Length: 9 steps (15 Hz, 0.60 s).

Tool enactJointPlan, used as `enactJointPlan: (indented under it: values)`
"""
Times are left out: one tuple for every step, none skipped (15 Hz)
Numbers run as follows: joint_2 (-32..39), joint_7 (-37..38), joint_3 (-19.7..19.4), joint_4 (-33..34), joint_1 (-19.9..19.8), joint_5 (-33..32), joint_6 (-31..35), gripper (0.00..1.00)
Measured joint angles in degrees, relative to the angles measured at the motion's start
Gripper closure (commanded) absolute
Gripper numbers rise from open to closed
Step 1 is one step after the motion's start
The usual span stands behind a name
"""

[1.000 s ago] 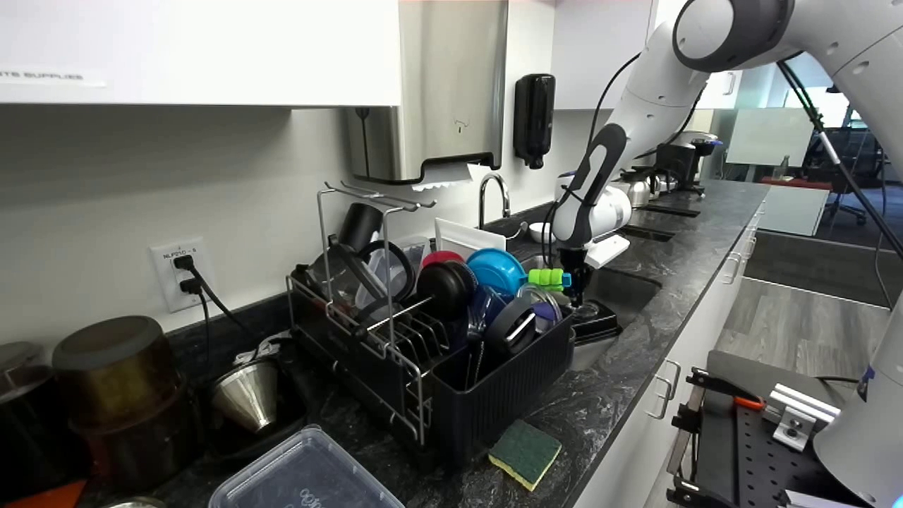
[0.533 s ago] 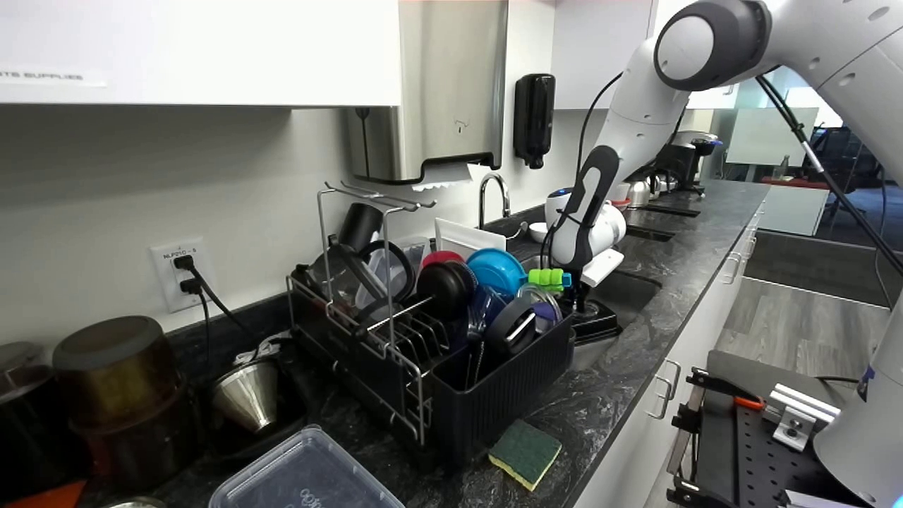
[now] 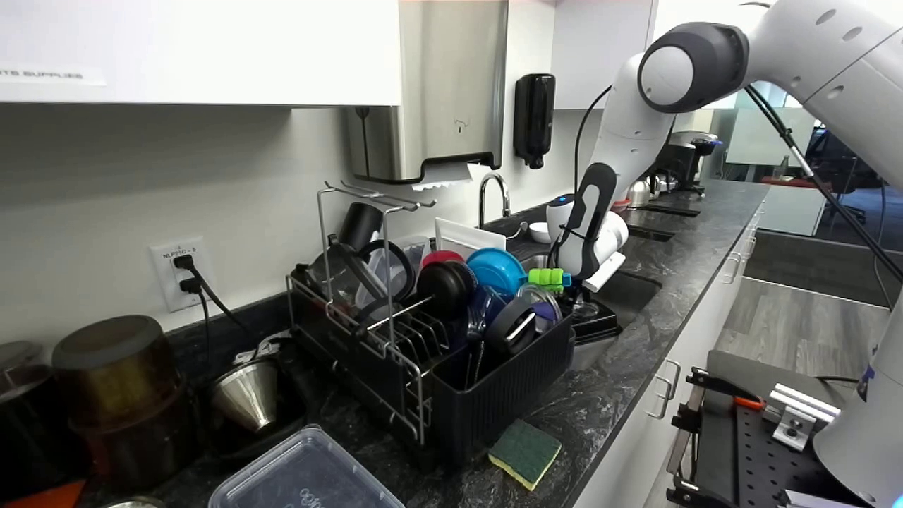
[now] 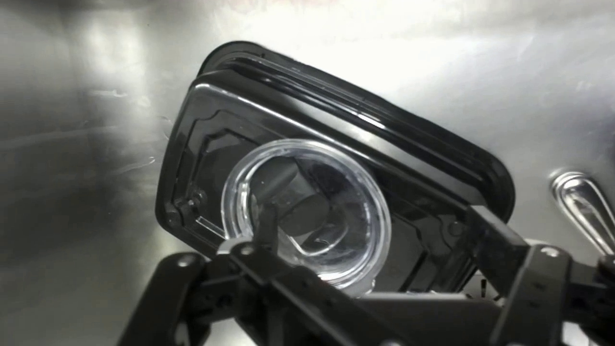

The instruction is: Cover the mug in the sink with a lid

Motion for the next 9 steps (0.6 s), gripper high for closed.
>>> enactJointPlan:
  values:
    - [0.5, 0.4, -0.6, 0.2, 0.5, -0.2, 0.2, 0.4]
    - [0.9, 0.8, -1.1, 0.3, 1.0, -0.2, 0.4, 0.48]
    - [1.2, 1.1, -1.5, 0.4, 1.4, -0.2, 0.5, 0.55]
    - [1.5, 1.3, -1.9, 0.5, 1.8, -0.3, 0.5, 0.62]
    - [1.8, 1.5, -2.2, 0.6, 2.1, -0.3, 0.5, 0.69]
    - [2.1, 1.7, -2.5, 0.8, 2.5, -0.3, 0.5, 0.76]
    - [2.2, 1.9, -2.7, 0.9, 2.8, -0.3, 0.5, 0.82]
    - [2.2, 2.0, -2.9, 0.9, 3.0, -0.3, 0.5, 0.9]
    - [2.3, 2.2, -3.1, 0.9, 3.2, -0.3, 0.5, 0.96]
